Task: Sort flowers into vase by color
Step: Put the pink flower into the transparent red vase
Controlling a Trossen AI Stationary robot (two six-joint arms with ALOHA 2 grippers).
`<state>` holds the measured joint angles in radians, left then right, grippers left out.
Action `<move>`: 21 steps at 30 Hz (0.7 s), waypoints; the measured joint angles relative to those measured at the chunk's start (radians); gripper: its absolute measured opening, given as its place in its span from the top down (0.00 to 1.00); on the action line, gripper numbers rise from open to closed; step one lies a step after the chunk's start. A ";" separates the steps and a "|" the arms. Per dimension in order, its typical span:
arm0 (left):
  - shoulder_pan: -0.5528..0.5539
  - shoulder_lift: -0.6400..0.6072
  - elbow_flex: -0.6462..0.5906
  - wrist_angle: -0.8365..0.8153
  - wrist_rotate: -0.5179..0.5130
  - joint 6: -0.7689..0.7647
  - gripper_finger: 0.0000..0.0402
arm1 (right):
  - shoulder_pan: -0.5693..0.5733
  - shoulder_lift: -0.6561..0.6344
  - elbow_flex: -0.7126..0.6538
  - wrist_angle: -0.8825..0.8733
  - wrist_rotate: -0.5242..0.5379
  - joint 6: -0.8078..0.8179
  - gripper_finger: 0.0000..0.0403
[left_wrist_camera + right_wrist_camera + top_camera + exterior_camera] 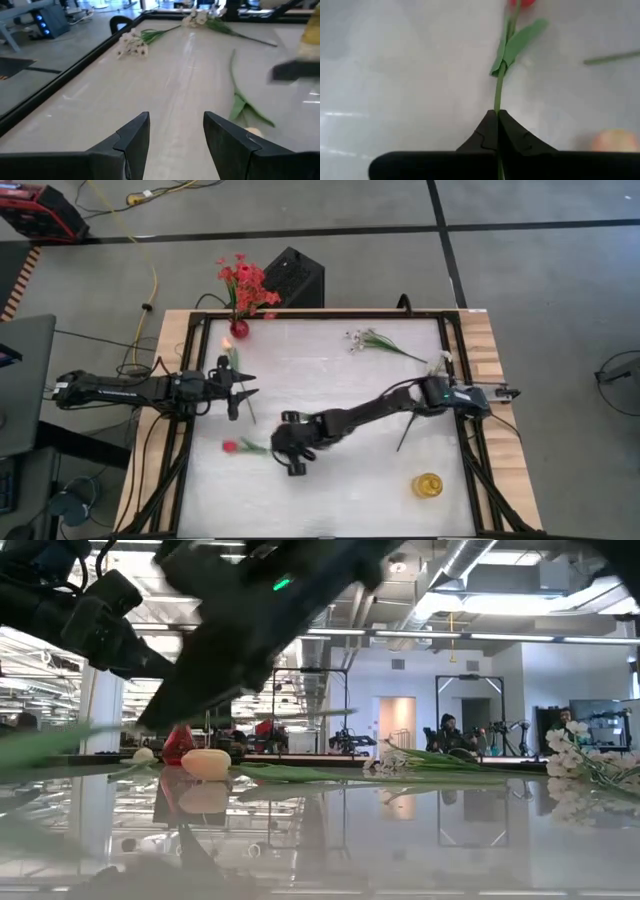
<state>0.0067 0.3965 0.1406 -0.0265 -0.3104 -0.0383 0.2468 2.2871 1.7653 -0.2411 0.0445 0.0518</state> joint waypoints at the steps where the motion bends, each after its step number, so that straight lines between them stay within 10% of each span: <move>1: 0.000 0.000 0.000 -0.008 -0.009 -0.001 0.56 | 0.008 -0.047 -0.073 0.053 0.000 0.001 0.95; 12: 0.000 0.001 0.000 0.017 0.075 -0.005 0.56 | -0.019 -0.475 -0.907 1.210 -0.068 0.083 0.95; 21: -0.001 0.060 0.000 0.430 0.318 0.033 0.56 | -0.091 -0.467 -0.965 1.579 -0.044 0.075 0.95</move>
<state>0.0057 0.4566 0.1410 0.4040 0.0072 -0.0052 0.1555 1.8201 0.8002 1.3383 0.0004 0.1266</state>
